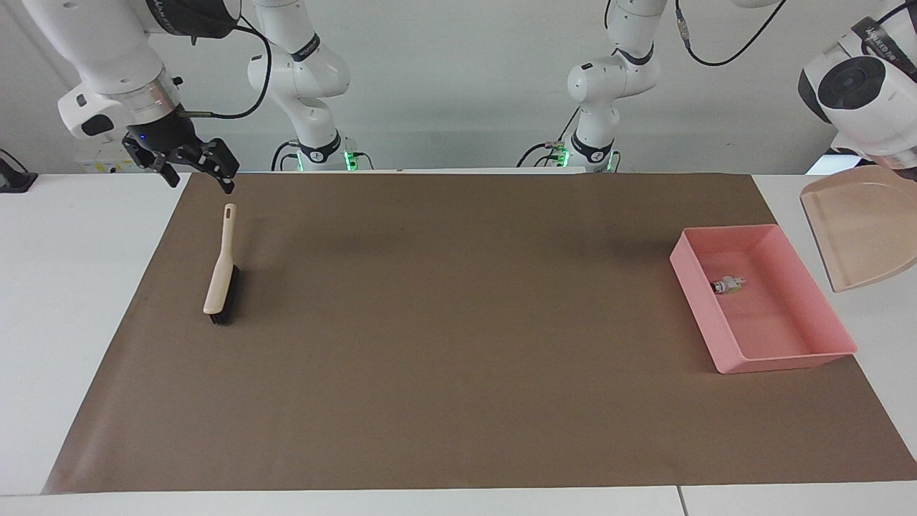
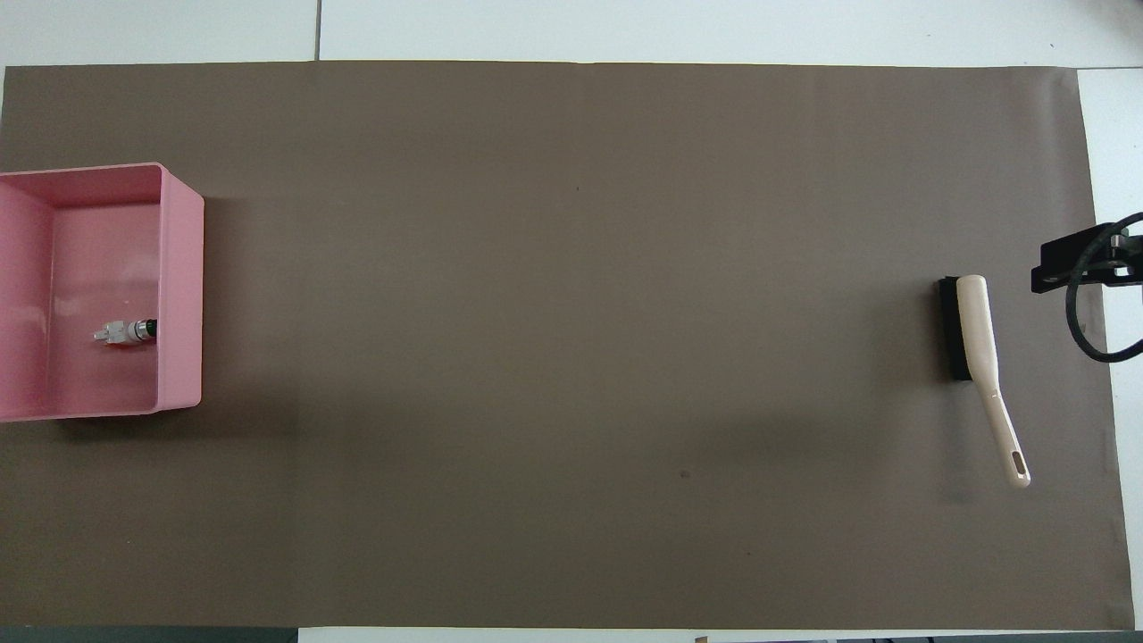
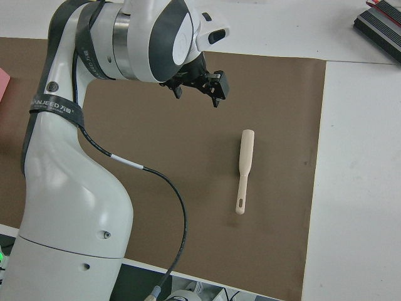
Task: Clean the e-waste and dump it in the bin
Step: 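Lower the dustpan with the left gripper back onto the table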
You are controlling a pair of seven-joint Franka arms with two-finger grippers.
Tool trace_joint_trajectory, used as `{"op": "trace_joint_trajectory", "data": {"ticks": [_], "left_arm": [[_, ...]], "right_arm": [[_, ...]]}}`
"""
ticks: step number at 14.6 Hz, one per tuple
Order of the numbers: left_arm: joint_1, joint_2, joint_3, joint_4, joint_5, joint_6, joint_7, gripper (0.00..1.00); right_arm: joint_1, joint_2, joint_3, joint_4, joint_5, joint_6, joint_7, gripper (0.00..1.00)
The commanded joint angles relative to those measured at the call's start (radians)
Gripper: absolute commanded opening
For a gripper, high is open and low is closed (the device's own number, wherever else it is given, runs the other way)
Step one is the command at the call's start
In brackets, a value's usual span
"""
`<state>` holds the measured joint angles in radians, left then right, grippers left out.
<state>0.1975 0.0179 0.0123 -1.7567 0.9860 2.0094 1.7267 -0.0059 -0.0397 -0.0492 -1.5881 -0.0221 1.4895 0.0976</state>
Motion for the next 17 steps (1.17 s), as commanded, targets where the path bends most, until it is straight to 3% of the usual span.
{"op": "trace_joint_trajectory", "data": {"ticks": [1, 6, 8, 11, 17], "left_arm": [[-0.032, -0.038, 0.001, -0.018, -0.16, -0.063, 0.069, 0.01], [-0.096, -0.058, -0.002, -0.039, -0.452, -0.161, 0.085, 0.01], [-0.121, -0.099, -0.003, -0.133, -0.559, -0.146, 0.073, 0.01], [-0.232, -0.139, -0.003, -0.268, -0.599, -0.118, -0.088, 0.01], [-0.478, -0.128, -0.002, -0.495, -0.606, 0.049, -0.424, 0.0]], "right_arm": [[-0.003, 0.012, 0.003, 0.023, 0.014, -0.012, -0.019, 1.0], [-0.009, 0.006, 0.005, 0.014, 0.016, -0.023, -0.024, 1.0], [-0.011, 0.001, 0.005, 0.003, 0.016, -0.023, -0.022, 1.0], [-0.011, 0.001, 0.005, 0.003, 0.016, -0.022, -0.022, 1.0], [-0.009, 0.001, 0.005, 0.003, 0.016, -0.022, -0.022, 1.0]]}}
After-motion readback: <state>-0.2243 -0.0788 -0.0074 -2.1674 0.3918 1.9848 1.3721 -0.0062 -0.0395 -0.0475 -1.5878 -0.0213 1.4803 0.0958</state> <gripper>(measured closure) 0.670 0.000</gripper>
